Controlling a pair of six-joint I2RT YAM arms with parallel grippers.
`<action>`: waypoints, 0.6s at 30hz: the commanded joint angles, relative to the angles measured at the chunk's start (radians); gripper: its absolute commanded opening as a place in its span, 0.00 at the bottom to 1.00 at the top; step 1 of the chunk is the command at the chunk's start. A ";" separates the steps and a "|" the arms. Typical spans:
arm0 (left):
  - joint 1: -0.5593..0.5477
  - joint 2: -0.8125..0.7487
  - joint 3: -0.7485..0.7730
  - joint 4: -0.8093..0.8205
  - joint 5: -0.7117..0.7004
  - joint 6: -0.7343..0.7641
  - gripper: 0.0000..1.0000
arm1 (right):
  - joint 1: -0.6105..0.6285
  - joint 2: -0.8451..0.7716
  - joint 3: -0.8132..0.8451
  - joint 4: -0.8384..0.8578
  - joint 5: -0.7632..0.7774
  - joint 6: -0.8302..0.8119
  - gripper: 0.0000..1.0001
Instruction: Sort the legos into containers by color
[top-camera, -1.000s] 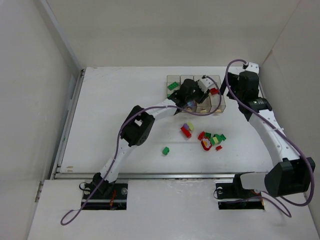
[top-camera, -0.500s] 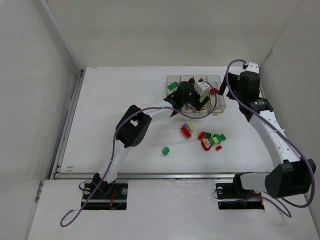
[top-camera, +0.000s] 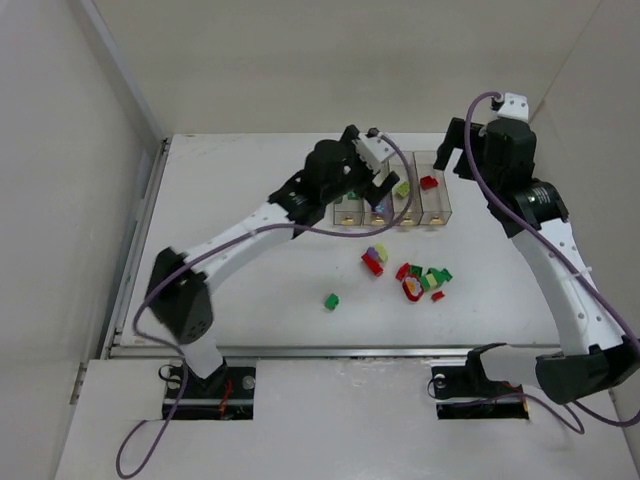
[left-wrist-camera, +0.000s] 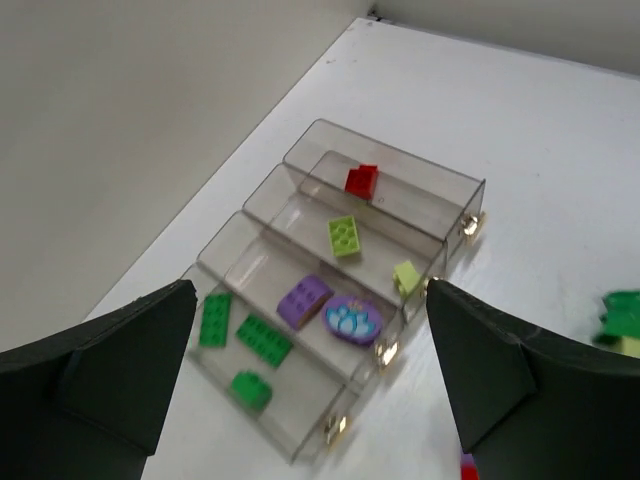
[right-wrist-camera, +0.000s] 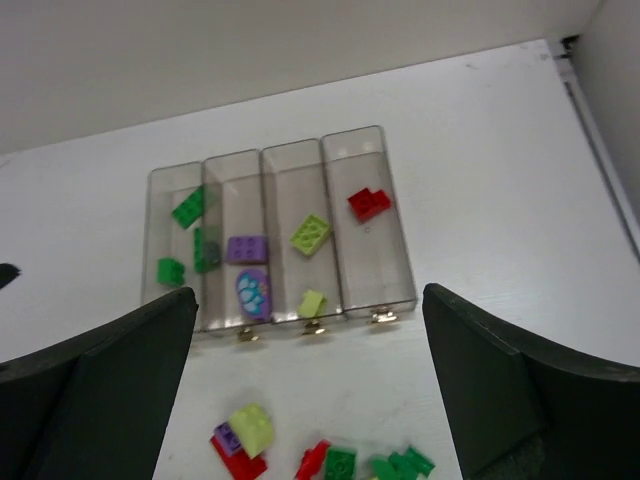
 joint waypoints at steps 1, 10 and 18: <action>-0.010 -0.269 -0.116 -0.226 -0.137 0.011 1.00 | 0.117 -0.016 0.064 -0.147 0.056 -0.018 1.00; 0.125 -0.902 -0.504 -0.546 -0.319 -0.150 1.00 | 0.602 0.218 -0.040 -0.237 -0.094 0.019 1.00; 0.199 -1.096 -0.655 -0.535 -0.337 -0.246 1.00 | 0.745 0.393 -0.131 -0.111 -0.211 0.181 1.00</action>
